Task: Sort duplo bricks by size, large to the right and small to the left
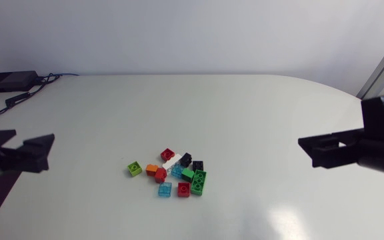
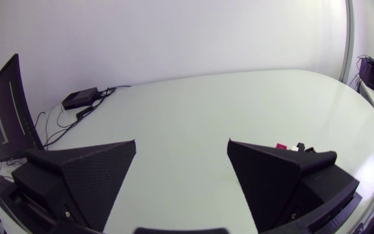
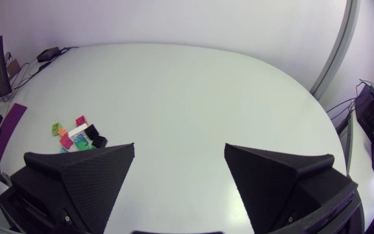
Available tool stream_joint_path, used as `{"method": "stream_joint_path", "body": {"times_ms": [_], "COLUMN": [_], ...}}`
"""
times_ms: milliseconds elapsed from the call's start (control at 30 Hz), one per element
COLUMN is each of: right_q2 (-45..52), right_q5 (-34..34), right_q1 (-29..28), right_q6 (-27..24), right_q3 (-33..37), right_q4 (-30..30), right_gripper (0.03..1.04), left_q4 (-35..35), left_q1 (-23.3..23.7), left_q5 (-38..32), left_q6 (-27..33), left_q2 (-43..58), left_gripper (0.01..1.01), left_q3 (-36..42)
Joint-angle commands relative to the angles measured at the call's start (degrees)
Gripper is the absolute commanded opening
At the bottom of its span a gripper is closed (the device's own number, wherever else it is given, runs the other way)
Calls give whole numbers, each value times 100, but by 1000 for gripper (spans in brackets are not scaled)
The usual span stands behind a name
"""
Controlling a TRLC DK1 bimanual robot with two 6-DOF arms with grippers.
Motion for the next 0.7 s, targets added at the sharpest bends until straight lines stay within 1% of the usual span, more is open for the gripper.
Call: {"method": "stream_joint_path", "body": {"times_ms": [0,67,133,233,333,500,667], "right_q2": [605,1211,1739,2292,2820,3663,4692], "right_q5": [188,408,381,-111,-506,-506,-506], "right_q1": [455,798,983,1044,1053,1677,2248], "right_q6": [533,1078,1482,1808,1913,1799,1851], "right_q3": [817,1485,1951,2267,2382,2083,2118], "right_q4": [-575,-1146,-1515,-1726,-1744,-1418,-944], "right_gripper": [961,959,961,962,962,962,962], "left_q4": [-631,-1237,-1712,-2266,-2485,-2705,-2767], "left_q1": [-39,-30,-12,-74,-267,-302,-302], "left_q5": [34,34,34,34,34,34,34], "left_q6": [98,80,80,72,63,28,-16], "left_q2": [653,1163,1497,1778,1778,1778,1778], "left_gripper": [982,982,984,985,985,985,985], "left_q3": [1000,1660,2099,2538,2662,2653,2635]}}
